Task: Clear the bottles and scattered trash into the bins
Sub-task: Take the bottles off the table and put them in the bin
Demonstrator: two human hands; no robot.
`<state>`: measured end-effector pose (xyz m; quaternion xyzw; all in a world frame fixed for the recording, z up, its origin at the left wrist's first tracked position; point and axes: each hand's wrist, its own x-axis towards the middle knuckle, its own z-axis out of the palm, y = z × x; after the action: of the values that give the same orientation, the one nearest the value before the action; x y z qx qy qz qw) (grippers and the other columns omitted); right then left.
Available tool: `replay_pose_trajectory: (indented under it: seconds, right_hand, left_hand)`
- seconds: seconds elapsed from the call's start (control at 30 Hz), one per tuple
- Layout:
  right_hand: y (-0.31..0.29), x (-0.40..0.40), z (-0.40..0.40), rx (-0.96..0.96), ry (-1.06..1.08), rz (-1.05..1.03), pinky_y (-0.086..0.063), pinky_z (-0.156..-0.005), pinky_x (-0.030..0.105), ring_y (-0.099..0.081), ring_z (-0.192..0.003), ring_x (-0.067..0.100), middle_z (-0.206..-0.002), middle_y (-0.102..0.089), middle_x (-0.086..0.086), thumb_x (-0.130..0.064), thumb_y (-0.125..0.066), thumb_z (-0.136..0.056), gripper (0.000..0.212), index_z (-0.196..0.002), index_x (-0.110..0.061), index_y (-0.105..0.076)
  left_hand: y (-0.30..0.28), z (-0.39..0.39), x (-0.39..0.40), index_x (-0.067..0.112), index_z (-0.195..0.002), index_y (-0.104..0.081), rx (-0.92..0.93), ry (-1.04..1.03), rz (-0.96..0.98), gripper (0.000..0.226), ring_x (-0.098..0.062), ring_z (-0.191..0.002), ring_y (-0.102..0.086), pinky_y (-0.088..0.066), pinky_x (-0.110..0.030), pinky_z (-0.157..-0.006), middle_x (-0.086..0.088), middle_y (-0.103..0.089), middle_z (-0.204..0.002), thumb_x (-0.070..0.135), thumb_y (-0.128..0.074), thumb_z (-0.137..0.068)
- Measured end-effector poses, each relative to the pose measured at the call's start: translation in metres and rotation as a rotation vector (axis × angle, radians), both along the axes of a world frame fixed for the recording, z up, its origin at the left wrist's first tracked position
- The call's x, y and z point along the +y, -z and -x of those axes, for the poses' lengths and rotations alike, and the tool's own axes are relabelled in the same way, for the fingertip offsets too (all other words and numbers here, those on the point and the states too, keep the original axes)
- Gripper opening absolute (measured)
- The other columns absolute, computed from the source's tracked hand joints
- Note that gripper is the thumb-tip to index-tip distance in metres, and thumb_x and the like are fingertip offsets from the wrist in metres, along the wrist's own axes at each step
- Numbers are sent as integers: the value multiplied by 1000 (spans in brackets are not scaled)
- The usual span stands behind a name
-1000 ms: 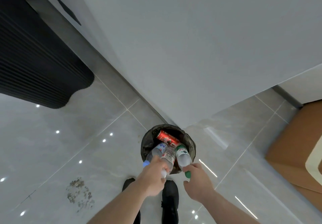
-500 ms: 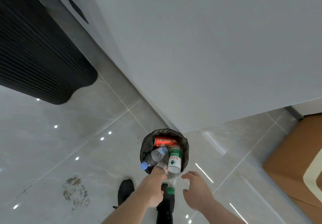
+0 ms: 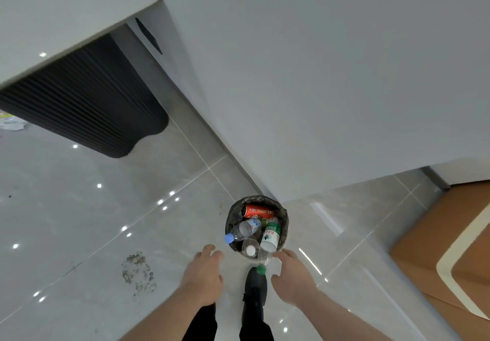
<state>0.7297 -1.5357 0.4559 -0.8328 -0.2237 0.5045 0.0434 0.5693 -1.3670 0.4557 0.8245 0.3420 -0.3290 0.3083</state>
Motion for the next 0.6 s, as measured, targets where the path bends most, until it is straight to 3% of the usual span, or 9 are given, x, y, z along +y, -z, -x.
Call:
replay_pose_trajectory:
  seconds: [0.13, 0.27, 0.4, 0.6]
  right_hand:
    - [-81, 13, 6, -28, -122, -15, -33, -116, 36, -31, -146, 28, -162, -26, 3, -20, -54, -90, 63, -151, -23, -38]
    - [-151, 29, 18, -91, -302, -23, -28, -120, 43, -10, -153, 31, -167, -11, 6, -23, -56, -90, 68, -154, -21, -32]
    - [-203, 48, 35, -188, -484, -7, -22, -122, 50, -4, -153, 36, -167, -5, 8, -24, -56, -90, 75, -157, -22, -22]
    - [-252, 91, 68, -329, -614, -19, -16, -121, 56, -3, -153, 38, -166, -3, 8, -30, -56, -90, 72, -155, -19, -26]
  left_hand:
    - [-91, 19, 12, 25, -149, -40, -43, -14, -88, 55, -21, -144, -29, -31, -34, -117, 1, -19, -163, 21, -50, -95]
    - [-170, 43, 15, 26, -157, -28, -19, 8, -168, 62, -27, -155, -4, -8, -42, -126, -4, -2, -169, 23, -46, -97]
    - [-224, 77, 27, 24, -161, -14, 46, 26, -249, 69, -31, -154, 14, 3, -49, -126, -7, 15, -168, 31, -43, -99]
    - [-273, 145, 72, 23, -162, -6, 86, -23, -351, 74, -33, -153, 17, 5, -51, -124, -8, 21, -166, 40, -41, -99]
